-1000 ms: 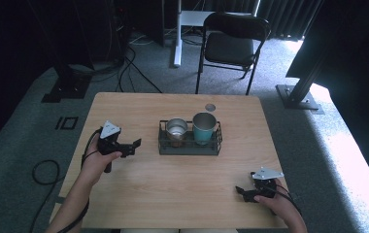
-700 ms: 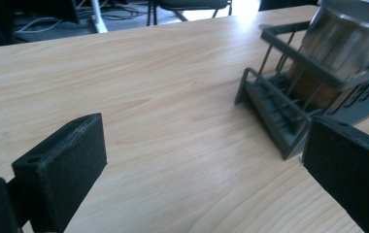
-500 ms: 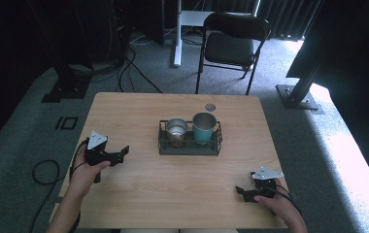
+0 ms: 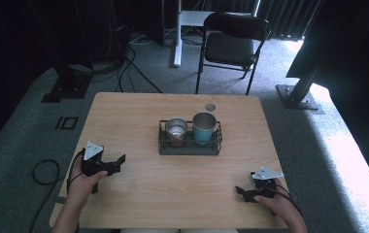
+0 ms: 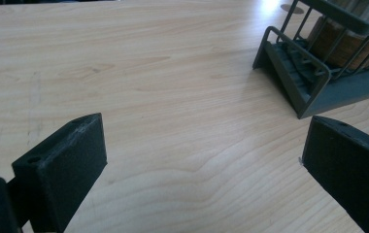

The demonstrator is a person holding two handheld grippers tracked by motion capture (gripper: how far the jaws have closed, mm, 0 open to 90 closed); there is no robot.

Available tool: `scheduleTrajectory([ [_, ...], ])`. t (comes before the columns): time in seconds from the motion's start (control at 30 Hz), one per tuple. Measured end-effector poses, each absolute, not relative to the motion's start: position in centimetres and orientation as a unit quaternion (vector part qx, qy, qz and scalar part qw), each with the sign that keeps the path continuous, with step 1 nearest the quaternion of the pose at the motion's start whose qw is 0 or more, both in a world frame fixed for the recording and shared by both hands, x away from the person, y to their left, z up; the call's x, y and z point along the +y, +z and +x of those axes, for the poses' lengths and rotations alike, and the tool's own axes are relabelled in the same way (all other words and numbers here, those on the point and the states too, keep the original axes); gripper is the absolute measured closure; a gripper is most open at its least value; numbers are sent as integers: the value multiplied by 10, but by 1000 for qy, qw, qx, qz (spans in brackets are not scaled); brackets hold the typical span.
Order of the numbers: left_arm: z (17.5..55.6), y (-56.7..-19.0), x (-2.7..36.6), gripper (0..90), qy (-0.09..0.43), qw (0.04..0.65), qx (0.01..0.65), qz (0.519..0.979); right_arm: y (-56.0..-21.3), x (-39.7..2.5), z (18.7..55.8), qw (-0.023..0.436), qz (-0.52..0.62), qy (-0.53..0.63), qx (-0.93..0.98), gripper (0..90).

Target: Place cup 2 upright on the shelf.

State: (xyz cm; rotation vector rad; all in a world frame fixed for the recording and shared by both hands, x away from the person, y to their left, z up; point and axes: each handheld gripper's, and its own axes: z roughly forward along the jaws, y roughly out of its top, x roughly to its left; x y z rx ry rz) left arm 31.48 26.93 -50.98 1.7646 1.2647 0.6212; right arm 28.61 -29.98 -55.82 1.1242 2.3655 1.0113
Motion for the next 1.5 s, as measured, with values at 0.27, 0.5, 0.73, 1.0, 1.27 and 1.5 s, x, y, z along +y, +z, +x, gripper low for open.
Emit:
scheduleTrajectory([
  [0.27, 305, -523, 278, 31, 260, 402, 528, 702, -558, -300, 286, 166, 395, 355, 831, 105],
  [0.5, 301, -531, 283, 31, 268, 382, 542, 699, -558, -300, 286, 166, 395, 355, 831, 105],
  [0.73, 298, -541, 288, 31, 267, 355, 566, 695, -558, -300, 286, 167, 394, 355, 831, 105],
  [1.0, 296, -543, 299, 32, 282, 323, 596, 679, -558, -300, 286, 167, 394, 355, 831, 105],
  [1.27, 295, -547, 306, 32, 296, 290, 619, 667, -558, -300, 286, 167, 395, 355, 831, 105],
  [1.5, 296, -549, 309, 32, 297, 277, 635, 657, -558, -300, 286, 166, 395, 355, 831, 105],
])
